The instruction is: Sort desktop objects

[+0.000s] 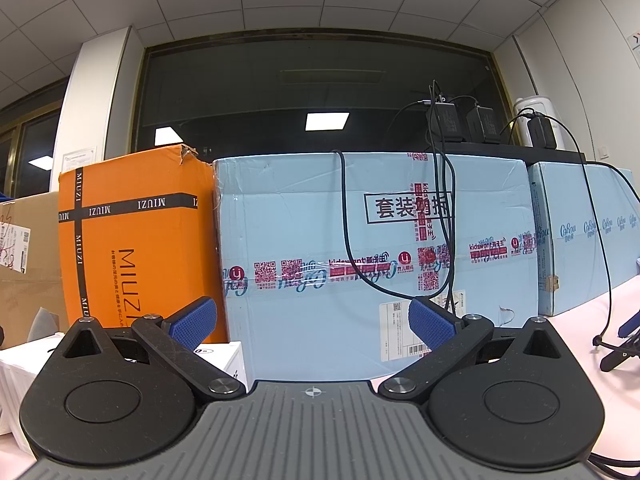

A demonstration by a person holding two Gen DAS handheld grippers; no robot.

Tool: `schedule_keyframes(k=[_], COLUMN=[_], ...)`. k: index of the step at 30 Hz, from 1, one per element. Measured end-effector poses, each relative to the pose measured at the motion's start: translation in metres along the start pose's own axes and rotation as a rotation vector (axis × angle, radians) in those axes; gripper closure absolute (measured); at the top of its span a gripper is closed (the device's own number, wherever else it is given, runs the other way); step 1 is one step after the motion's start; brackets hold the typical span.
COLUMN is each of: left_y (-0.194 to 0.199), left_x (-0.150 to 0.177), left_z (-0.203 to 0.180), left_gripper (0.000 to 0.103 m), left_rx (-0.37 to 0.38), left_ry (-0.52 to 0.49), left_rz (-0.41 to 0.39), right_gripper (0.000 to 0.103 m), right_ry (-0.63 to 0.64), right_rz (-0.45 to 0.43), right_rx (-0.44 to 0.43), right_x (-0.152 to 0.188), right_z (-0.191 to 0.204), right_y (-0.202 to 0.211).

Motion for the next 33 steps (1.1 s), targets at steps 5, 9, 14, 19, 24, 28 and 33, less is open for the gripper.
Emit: schedule_keyframes(k=[5,9,14,19,24,28,33], left_y=[0.0001,0.0004,0.0005,0.0005,0.0005,0.0001,0.0], left_x=[0.0,0.0001,0.0002,0.0,-0.0001,-0.0002,0.0], left_z=[0.0001,-0.0008,-0.001,-0.0013,-0.0013,-0.0015,-0.0015], left_gripper=[0.0,0.0,0.0,0.0,0.0,0.0,0.0], left_rx=[-0.001,0.0,0.0,0.0,0.0,0.0,0.0], left_ry=[0.0,0.0,0.0,0.0,-0.001,0.0,0.0], left_rz=[-0.001,-0.001,-0.001,-0.001,-0.001,-0.001,-0.001], right_gripper=[0.0,0.0,0.0,0.0,0.0,0.0,0.0], right_ry=[-0.001,-0.002,-0.003,-0.003,-0.005,-0.005,-0.007], right_rz=[0.0,0.0,0.001,0.001,0.001,0.002,0.002], right_rx=[0.001,0.001,0.001,0.001,0.002,0.002,0.003], right_x=[-0.0001,-0.0001,0.0001,0.0002,0.0003,0.0002,0.0002], right_z=[0.0003,-0.0007,-0.0001,0.0001,-0.0004,-0.0011,-0.0013], right_y=[0.0006,-0.0002,0.0005,0.001,0.0001,-0.0002,-0.0007])
Point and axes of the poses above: each gripper's, at about its wrist camera, not at the fingertips, and y roughly against the way its jaws point, z to its left, x to its underside, the point moved 3 cm from there along -y, roughly the way its jaws point, and after that the axes turned 1 degree about x, right-handed, at the moved point
